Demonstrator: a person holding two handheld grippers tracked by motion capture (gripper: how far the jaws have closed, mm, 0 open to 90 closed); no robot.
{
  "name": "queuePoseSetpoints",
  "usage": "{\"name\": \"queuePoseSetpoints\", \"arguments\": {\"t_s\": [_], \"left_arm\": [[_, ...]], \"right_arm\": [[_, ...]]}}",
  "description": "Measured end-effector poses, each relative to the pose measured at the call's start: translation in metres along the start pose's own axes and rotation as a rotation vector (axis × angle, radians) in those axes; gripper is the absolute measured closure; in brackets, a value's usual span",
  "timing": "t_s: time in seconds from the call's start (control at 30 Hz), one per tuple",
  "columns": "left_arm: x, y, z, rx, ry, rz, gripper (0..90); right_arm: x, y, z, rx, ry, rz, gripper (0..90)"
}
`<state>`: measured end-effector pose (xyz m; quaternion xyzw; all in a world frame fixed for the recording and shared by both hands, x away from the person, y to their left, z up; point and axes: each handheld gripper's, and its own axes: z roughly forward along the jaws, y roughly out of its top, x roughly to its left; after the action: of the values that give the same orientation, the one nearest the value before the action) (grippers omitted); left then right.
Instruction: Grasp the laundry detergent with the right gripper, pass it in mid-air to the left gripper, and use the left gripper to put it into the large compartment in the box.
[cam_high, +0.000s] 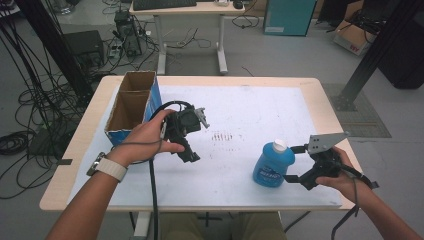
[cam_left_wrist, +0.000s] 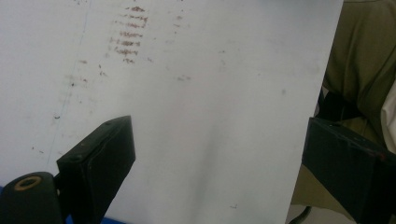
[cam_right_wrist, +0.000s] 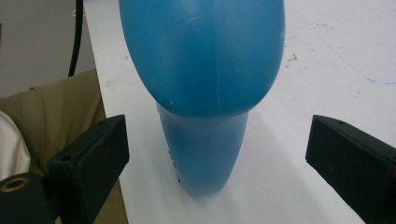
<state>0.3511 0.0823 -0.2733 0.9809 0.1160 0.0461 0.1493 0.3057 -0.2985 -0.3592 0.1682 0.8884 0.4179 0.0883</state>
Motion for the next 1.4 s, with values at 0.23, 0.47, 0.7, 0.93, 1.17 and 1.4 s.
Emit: {"name": "queuePoseSetpoints", "arguments": {"t_s": [0.23,0.47,0.7,0.93,1.17,1.4], "left_arm": [[-0.0001,0.0001,-0.0003,0.003,0.001,0.003,9.9],[-0.0002,-0.0003,-0.0004,0.006,-0.001,-0.001,9.9],[0.0000,-0.0004,-0.0004,0.005,-0.002,-0.001,9.9],[0.0003,-0.0005,-0.0005,0.003,-0.001,0.000,9.9],[0.0000,-0.0006,-0.0003,0.001,-0.001,-0.001,9.9],[0.0001,-0.0003,-0.0006,0.003,-0.001,0.001,9.9]], "right_arm": [[0.0000,-0.0009,0.0004,-0.002,-0.001,0.001,6.0],[0.0001,-0.0008,0.0004,-0.002,0.000,0.001,6.0],[0.0000,-0.0006,0.0000,-0.002,-0.001,0.000,6.0],[-0.0001,-0.0005,0.0003,-0.004,-0.001,0.000,6.0],[-0.0001,-0.0008,0.0006,-0.005,-0.001,0.000,6.0],[0.0001,-0.0011,0.0002,-0.007,-0.003,0.004,6.0]]}}
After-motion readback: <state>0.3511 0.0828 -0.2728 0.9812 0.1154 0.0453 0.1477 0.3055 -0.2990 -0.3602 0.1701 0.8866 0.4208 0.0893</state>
